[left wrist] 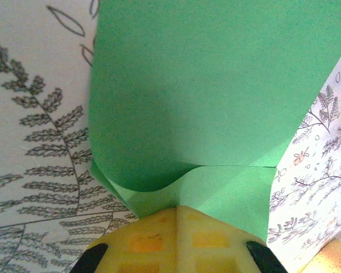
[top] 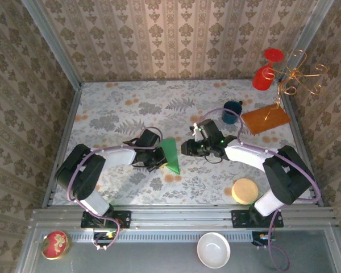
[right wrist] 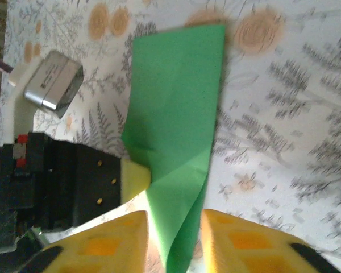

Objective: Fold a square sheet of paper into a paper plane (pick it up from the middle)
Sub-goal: Third fold the triangle at the center of the table.

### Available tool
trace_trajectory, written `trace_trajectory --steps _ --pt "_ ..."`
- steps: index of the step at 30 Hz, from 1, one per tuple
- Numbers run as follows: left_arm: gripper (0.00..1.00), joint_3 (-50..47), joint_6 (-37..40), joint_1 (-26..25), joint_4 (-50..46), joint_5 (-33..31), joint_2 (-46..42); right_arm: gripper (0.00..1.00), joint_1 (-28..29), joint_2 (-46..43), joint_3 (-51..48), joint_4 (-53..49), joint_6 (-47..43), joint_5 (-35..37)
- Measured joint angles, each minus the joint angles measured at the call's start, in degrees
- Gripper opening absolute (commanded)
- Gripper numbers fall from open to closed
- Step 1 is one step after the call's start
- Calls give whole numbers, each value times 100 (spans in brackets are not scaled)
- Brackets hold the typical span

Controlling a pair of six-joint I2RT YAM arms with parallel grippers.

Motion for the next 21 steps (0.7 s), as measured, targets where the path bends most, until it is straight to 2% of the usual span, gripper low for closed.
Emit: trace_trajectory --steps 6,10,21 --pt "5 26 2 26 149 20 74 15 544 323 273 -391 -44 -212" --pt "5 26 2 26 188 20 85 12 833 684 603 -605 -63 -212" --pt "5 26 20 26 205 22 90 9 955 1259 1145 -1069 -181 -76"
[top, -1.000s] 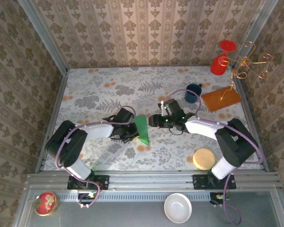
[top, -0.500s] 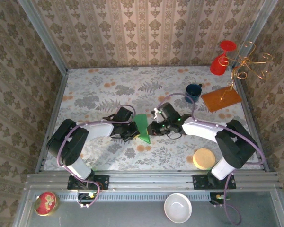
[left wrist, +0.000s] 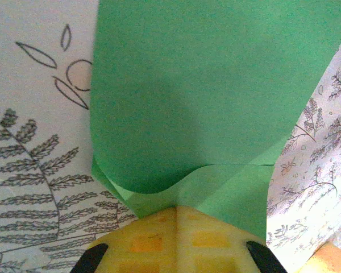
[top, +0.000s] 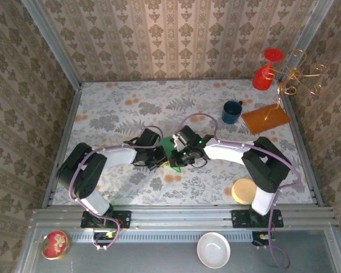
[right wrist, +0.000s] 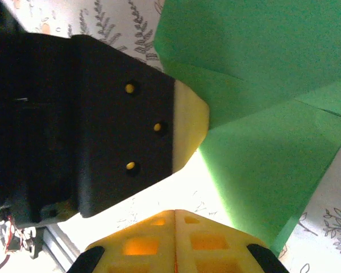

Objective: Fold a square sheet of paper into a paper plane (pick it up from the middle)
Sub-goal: Third fold the triangle at the center of the table.

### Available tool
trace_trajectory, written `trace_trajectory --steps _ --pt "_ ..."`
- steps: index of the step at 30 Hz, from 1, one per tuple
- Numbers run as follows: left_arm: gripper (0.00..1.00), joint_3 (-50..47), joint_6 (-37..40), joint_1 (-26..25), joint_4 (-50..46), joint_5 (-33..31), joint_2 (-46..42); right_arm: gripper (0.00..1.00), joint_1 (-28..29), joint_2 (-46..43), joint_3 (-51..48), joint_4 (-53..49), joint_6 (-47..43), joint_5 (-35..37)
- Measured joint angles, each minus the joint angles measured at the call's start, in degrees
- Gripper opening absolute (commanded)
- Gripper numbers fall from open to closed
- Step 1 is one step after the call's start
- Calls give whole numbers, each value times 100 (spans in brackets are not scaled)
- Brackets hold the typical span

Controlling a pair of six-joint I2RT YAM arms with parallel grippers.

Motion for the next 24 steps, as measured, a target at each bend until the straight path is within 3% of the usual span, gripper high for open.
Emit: trace_trajectory --steps 24 --pt "5 0 0 39 0 66 22 9 0 330 17 -258 -28 251"
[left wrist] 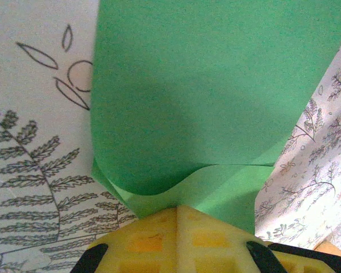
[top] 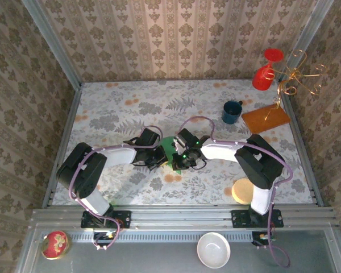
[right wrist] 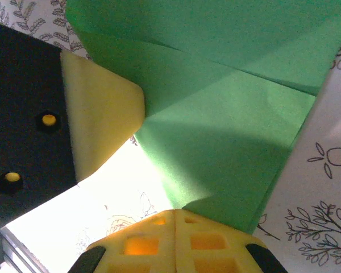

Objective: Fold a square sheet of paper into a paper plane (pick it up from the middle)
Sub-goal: Third fold the triangle at the center of the table.

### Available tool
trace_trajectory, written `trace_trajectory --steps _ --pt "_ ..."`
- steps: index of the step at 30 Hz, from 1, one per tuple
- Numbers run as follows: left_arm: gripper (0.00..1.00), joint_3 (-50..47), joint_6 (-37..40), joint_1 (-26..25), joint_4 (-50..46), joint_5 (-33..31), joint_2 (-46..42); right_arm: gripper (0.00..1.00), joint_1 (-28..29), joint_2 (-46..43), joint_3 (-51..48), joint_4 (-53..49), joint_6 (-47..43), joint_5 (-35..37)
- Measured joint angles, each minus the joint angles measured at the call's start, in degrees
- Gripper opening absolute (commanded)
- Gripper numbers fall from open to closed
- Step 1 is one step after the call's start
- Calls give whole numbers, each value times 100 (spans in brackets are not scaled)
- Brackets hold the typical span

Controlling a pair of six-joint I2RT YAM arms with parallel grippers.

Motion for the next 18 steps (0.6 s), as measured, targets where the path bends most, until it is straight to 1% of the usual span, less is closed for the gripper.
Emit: trace_trajectory --steps 13,18 --pt "6 0 9 39 2 55 0 9 0 76 0 2 -2 0" --pt "8 20 221 105 -24 136 -4 7 0 85 0 2 -37 0"
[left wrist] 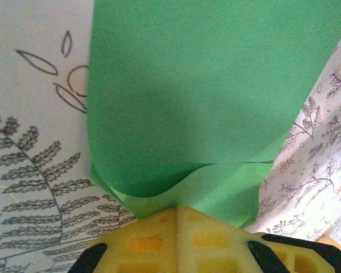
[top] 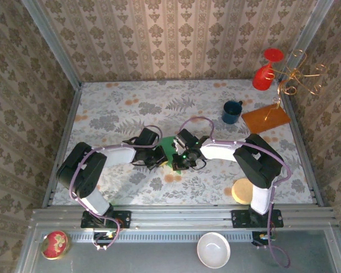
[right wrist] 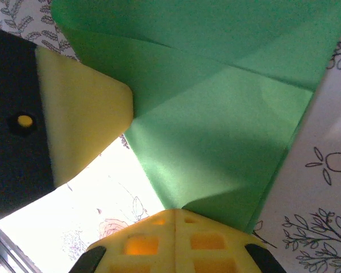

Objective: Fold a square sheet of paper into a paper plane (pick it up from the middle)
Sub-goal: Third fold the triangle at the center of the table.

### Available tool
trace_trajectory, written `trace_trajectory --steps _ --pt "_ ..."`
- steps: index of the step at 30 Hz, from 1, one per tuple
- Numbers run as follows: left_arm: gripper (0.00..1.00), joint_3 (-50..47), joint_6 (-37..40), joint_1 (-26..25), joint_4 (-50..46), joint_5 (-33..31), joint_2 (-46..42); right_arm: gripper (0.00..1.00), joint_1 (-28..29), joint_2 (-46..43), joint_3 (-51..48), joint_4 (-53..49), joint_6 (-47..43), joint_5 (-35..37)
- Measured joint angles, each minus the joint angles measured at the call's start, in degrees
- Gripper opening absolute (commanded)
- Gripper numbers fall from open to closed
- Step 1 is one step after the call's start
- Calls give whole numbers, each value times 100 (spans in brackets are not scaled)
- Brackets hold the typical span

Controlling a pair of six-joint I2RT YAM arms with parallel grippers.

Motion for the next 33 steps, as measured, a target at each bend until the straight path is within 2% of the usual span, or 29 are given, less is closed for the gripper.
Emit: trace_trajectory --steps 6,10,14,19,27,33 --pt "8 22 483 37 -162 -177 -308 7 -2 2 0 0 -24 -4" --pt "8 72 702 -170 -173 -201 -334 6 -9 22 4 2 -22 -46" --pt "8 131 796 -422 -168 -201 -245 6 -35 35 4 4 -20 -131" --pt "8 136 793 -433 -155 -214 -72 6 -50 48 4 4 -17 -170" --pt "7 94 798 -269 -55 -107 59 6 -59 63 4 2 4 -192" --pt "8 -7 1084 177 20 238 59 5 -87 87 -17 2 -4 -264"
